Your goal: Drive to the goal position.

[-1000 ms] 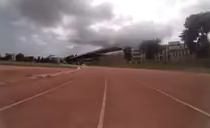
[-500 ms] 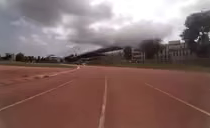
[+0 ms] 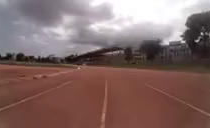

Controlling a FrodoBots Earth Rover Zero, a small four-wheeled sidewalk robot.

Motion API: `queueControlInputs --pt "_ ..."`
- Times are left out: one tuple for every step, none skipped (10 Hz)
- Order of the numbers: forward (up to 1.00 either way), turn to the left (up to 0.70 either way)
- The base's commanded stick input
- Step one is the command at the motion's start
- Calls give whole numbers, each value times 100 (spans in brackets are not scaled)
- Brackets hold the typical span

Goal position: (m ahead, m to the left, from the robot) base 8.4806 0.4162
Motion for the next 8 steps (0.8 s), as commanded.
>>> queueControlInputs --pt "45 0" --pt "45 0" --pt "45 0" --pt "45 0" --pt "45 0" --pt "45 0" --pt "45 0" --pt "45 0"
